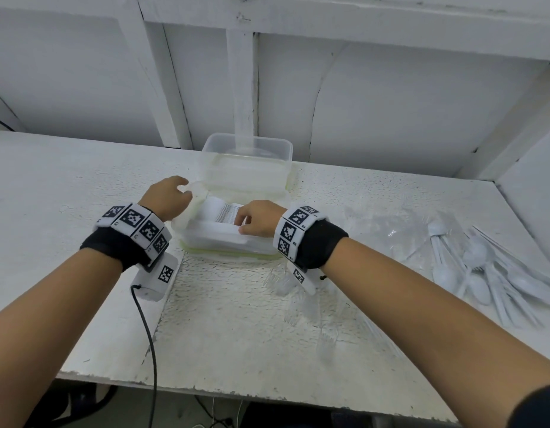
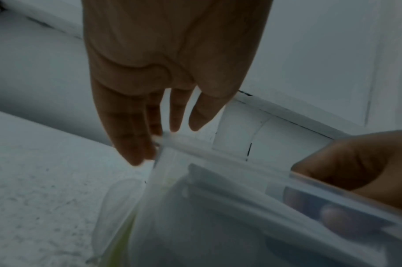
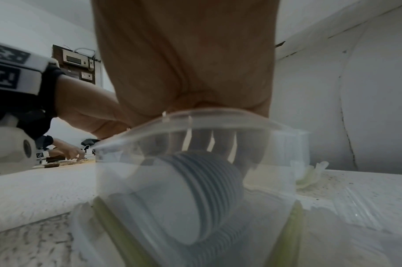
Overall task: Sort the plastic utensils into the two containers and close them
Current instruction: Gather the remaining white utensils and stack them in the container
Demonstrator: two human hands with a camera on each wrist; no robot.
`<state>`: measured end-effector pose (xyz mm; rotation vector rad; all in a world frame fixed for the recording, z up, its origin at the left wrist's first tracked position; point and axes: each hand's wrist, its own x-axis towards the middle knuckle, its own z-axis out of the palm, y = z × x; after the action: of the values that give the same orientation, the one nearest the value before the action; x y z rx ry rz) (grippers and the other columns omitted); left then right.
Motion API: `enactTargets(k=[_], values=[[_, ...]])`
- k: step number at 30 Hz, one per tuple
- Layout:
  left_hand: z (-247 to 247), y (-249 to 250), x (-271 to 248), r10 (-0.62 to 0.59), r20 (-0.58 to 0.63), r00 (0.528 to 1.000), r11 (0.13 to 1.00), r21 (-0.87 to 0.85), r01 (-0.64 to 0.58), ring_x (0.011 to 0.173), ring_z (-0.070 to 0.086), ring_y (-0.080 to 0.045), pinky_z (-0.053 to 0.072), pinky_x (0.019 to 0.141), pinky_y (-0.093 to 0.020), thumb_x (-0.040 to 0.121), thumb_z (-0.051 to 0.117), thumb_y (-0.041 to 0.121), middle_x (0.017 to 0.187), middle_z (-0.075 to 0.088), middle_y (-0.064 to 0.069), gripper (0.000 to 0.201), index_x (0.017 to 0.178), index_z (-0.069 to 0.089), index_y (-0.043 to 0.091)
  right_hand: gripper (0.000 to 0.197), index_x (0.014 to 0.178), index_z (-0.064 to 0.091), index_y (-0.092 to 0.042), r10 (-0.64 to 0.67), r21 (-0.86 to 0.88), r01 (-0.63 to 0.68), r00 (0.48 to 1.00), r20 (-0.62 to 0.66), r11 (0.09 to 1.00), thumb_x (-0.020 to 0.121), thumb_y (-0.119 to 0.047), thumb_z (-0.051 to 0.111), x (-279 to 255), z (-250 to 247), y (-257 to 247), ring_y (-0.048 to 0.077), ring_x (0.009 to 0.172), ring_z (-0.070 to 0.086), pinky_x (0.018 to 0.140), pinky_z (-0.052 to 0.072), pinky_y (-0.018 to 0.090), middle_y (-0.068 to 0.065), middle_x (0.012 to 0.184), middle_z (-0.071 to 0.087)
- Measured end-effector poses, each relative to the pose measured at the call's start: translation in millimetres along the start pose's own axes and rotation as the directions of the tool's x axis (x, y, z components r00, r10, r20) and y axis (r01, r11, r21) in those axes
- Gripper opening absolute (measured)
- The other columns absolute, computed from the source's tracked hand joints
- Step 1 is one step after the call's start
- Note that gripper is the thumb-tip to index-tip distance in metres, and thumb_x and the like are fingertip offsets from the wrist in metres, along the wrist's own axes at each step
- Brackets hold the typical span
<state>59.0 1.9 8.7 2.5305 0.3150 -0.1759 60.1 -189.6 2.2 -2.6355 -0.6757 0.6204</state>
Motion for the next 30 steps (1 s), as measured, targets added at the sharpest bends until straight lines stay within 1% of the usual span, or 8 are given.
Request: enactTargets(k=[2,5,15,18,21,26,28,30], values=[[0.5,-1.5,-0.2,-0.045,0.048,0.998,0.996,-0.073,0.048,0.101,0.061,-0.032,0.055,0.08,-0.046,0.094,0.044,0.018,0.112,0.061,-0.015,0.039,0.133,0.046,0.014,0.027,0.118,0.062,-0.008,-0.003,-0.01,0.003,1.0,-0.004,1.0,0.092,-0.015,0.054,1.0,0.9,0.6,0.021,0.115,0.053,0.091,0.04,0.026,0.005,0.125,0.059],[-0.1,-3.3,0.9,-0.083,0.052,0.995,0.989,-0.115,0.089,0.095,0.063,-0.032,0.056,0.075,-0.05,0.093,0.042,0.009,0.103,0.061,-0.013,0.04,0.132,0.048,0.016,0.028,0.117,0.063,-0.007,-0.026,-0.028,0.025,1.0,-0.014,0.999,0.091,-0.013,0.055,1.3,-0.2,1.9,0.02,0.113,0.055,0.09,0.042,0.026,0.005,0.123,0.061],[1.4,-4.8,5.3,-0.114,0.056,0.992,0.983,-0.135,0.121,0.093,0.063,-0.033,0.057,0.072,-0.047,0.093,0.04,0.004,0.104,0.061,-0.014,0.041,0.131,0.048,0.016,0.027,0.116,0.064,-0.006,-0.066,0.008,0.066,0.997,-0.045,0.998,0.091,-0.013,0.056,-0.7,-1.6,6.8,0.018,0.111,0.056,0.081,0.037,0.018,0.005,0.12,0.062],[1.4,-5.2,6.3,-0.12,0.06,0.991,0.983,-0.136,0.127,0.094,0.064,-0.034,0.057,0.069,-0.045,0.093,0.04,0.004,0.102,0.062,-0.013,0.041,0.131,0.048,0.016,0.031,0.122,0.059,-0.007,-0.057,0.024,0.059,0.996,-0.071,0.998,0.093,-0.011,0.051,-1.5,-1.8,8.0,0.019,0.116,0.052,0.088,0.037,0.02,0.007,0.125,0.059],[1.5,-5.4,6.7,-0.115,0.059,0.992,0.984,-0.133,0.122,0.094,0.063,-0.032,0.056,0.064,-0.039,0.093,0.039,0.003,0.103,0.061,-0.011,0.041,0.131,0.048,0.015,0.029,0.12,0.061,-0.006,-0.061,0.012,0.062,0.995,-0.083,0.998,0.093,-0.01,0.049,-0.5,-2.5,10.1,0.02,0.116,0.053,0.09,0.037,0.021,0.007,0.125,0.06],[-0.1,-3.9,1.9,-0.093,0.04,0.995,0.99,-0.103,0.097,0.094,0.06,-0.03,0.053,0.068,-0.036,0.092,0.04,0.005,0.109,0.061,-0.014,0.04,0.13,0.05,0.012,0.028,0.115,0.064,-0.003,-0.092,0.012,0.094,0.99,-0.105,0.996,0.094,-0.01,0.047,-1.5,-2.8,13.8,0.02,0.115,0.055,0.09,0.037,0.021,0.007,0.122,0.063],[-1.6,-1.6,-1.5,-0.074,-0.001,0.997,0.997,-0.034,0.074,0.101,0.057,-0.033,0.049,0.082,-0.038,0.091,0.04,0.007,0.12,0.059,-0.014,0.04,0.129,0.051,0.012,0.029,0.118,0.063,-0.005,-0.104,0.026,0.108,0.987,-0.126,0.994,0.095,-0.012,0.047,-4.3,-5.0,16.1,0.019,0.117,0.053,0.092,0.036,0.02,0.006,0.124,0.061],[-3.6,2.6,-5.9,-0.039,-0.057,0.998,0.998,0.045,0.041,0.113,0.052,-0.032,0.04,0.095,-0.037,0.091,0.041,0.008,0.124,0.059,-0.013,0.039,0.129,0.052,0.011,0.029,0.12,0.061,-0.007,-0.12,0.045,0.129,0.979,-0.163,0.991,0.095,-0.013,0.047,-10.6,-10.4,18.9,0.018,0.117,0.053,0.092,0.035,0.019,0.006,0.125,0.061]])
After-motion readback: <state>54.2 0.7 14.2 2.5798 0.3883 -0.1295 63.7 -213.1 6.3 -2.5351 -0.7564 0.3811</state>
